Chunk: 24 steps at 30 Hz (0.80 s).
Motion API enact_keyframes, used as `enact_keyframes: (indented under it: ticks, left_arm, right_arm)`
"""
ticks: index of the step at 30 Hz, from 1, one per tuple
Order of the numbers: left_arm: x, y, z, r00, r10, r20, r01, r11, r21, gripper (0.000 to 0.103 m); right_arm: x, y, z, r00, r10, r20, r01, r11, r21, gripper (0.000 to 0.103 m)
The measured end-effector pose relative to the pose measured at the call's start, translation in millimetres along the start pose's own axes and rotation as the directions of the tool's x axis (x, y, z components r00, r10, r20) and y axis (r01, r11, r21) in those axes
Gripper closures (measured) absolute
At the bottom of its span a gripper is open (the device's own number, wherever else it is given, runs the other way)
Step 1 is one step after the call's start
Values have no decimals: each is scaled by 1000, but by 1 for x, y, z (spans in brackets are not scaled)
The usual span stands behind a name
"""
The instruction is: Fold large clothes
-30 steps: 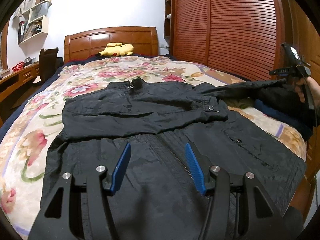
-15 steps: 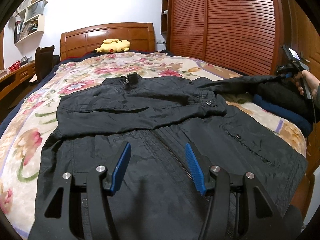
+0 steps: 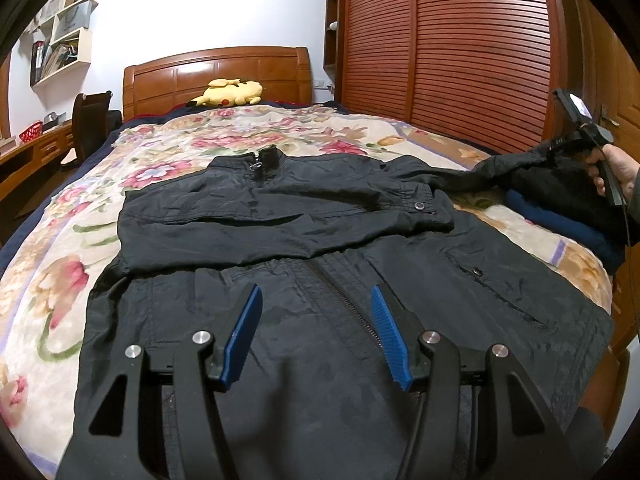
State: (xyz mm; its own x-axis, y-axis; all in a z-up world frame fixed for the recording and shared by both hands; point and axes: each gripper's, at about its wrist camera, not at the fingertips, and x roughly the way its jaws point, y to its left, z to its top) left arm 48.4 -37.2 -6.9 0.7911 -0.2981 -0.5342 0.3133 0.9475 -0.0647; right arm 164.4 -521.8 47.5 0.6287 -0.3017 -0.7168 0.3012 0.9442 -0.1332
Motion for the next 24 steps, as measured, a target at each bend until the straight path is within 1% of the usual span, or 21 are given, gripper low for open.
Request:
enact_keyframes:
  ticks: [4,6,8,9,13,17,20,24]
  left_arm:
    - [-5,6,1,1000,4,10,-4,1000,-8,47]
    - [-8,10,0,1000,8,10,-8,1000,-8,47]
    - [-11,15,-2,1000,20,8,-20,1000,-1,47]
    - [-14,20,-4,1000,29,7,-29,1000,0,47]
    - [-23,36,-8,999,52,5,-52,998,-19,47]
    - [-30,51,-10,998,64,11,-64,997,-40,47]
    - [-35,60,-12,995,94,16,-93,995,-42,47]
    - [-40,75,-15,994,111,19,-109,992,-64,47]
  right_arm:
    - [-26,35,14,996,3,84,3,997,-77,91]
    - [-43,61,24,990,36,135,-20,993,-116,91]
    - [-53,86,31,985,73,154,-49,987,-151,91]
    - [-59,105,34,982,105,158,-77,981,-178,91]
    - [-68,170,31,971,178,162,-124,947,-296,92]
    - [-66,224,22,963,228,144,-164,918,-360,92]
    - [-68,260,18,953,270,135,-199,898,-392,93]
    - [-84,309,11,932,338,134,-247,859,-448,93]
